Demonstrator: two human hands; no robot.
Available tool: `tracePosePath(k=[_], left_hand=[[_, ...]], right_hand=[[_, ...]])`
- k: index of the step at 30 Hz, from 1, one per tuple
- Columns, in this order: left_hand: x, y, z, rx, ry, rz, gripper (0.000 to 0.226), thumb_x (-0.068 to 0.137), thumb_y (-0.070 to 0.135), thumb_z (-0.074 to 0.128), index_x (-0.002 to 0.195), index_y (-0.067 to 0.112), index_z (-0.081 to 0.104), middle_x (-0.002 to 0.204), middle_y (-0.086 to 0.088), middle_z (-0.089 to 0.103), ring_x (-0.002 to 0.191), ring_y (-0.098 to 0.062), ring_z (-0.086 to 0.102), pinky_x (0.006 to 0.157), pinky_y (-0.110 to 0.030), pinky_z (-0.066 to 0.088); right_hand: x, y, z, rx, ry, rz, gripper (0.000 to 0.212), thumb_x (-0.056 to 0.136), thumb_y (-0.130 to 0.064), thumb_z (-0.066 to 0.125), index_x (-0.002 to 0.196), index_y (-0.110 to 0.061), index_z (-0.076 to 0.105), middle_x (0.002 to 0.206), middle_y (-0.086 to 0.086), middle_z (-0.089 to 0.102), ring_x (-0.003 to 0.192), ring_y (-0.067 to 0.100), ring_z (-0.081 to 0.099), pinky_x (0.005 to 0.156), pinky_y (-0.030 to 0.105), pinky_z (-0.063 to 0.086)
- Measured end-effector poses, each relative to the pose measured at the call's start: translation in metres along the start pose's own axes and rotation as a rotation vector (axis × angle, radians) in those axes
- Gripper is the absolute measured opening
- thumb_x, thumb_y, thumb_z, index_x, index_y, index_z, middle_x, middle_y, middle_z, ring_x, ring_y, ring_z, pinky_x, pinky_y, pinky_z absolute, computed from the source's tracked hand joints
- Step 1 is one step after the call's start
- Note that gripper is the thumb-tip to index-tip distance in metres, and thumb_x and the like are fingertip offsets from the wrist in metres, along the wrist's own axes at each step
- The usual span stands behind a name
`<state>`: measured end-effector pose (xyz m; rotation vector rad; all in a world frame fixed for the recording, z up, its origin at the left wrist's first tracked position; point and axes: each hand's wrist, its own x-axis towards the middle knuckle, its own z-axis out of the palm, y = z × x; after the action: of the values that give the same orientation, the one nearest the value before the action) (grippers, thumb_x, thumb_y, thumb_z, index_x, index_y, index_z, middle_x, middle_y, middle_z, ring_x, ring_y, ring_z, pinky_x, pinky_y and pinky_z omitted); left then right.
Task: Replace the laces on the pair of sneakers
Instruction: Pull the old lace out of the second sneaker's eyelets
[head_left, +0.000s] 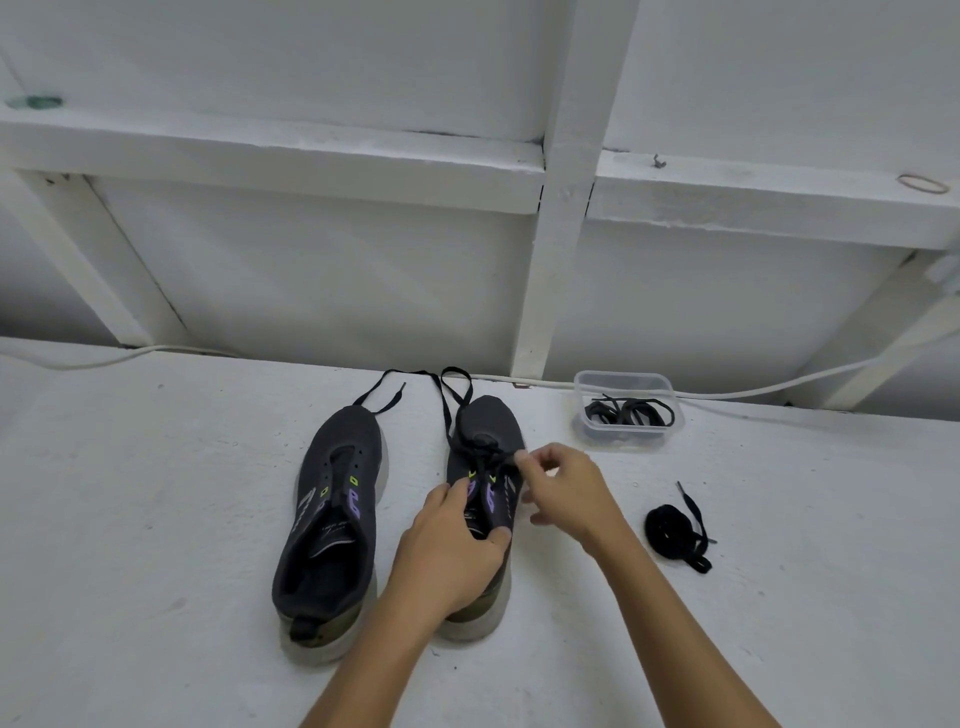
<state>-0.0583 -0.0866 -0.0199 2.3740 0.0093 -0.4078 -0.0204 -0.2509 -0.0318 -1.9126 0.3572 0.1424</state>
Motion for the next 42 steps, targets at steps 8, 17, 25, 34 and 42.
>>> tracePosePath(k=[8,17,25,34,42], left_hand=[[0.0,-0.001,0.001,-0.005,-0.007,-0.013,0.069,0.089,0.053,0.055,0.151,0.036,0.028,0.145,0.013,0.037,0.123,-0.017,0.049,0.089,-0.026,0.034],[0.003,-0.003,-0.002,-0.009,-0.033,-0.036,0.074,0.088,0.054,0.057,0.153,0.033,0.028,0.144,0.009,0.042,0.13,-0.017,0.044,0.098,-0.029,0.037],[0.004,-0.002,-0.001,0.014,-0.035,-0.044,0.065,0.087,0.055,0.056,0.145,0.035,0.036,0.135,0.007,0.047,0.122,-0.019,0.048,0.097,-0.033,0.043],[0.003,-0.001,-0.001,0.014,-0.035,-0.053,0.067,0.088,0.055,0.055,0.148,0.033,0.036,0.138,0.006,0.046,0.125,-0.019,0.046,0.1,-0.033,0.042],[0.002,-0.002,-0.001,0.008,-0.026,-0.046,0.059,0.086,0.056,0.056,0.14,0.035,0.043,0.125,0.007,0.05,0.116,-0.019,0.05,0.095,-0.036,0.046]], right_hand=[[-0.009,0.009,0.018,-0.112,-0.07,-0.158,0.016,0.093,-0.026,0.07,0.078,-0.02,0.068,0.073,-0.001,0.068,0.063,0.006,0.058,0.063,0.025,0.051],[-0.005,0.011,0.014,-0.174,0.253,-0.077,0.025,0.084,-0.037,0.078,0.081,-0.017,0.063,0.076,-0.003,0.065,0.069,0.01,0.062,0.06,0.024,0.048],[-0.015,0.012,0.021,-0.009,-0.029,-0.14,0.012,0.091,-0.026,0.07,0.081,-0.027,0.076,0.079,-0.009,0.073,0.076,0.01,0.07,0.072,0.033,0.06],[0.003,-0.005,-0.02,0.112,0.022,-0.01,0.026,0.093,-0.041,0.069,0.087,-0.016,0.07,0.084,0.0,0.073,0.069,0.008,0.073,0.055,0.024,0.057],[-0.002,0.007,0.013,0.085,0.091,-0.178,0.011,0.096,-0.024,0.066,0.086,-0.024,0.07,0.078,-0.004,0.072,0.069,0.013,0.069,0.067,0.042,0.061]])
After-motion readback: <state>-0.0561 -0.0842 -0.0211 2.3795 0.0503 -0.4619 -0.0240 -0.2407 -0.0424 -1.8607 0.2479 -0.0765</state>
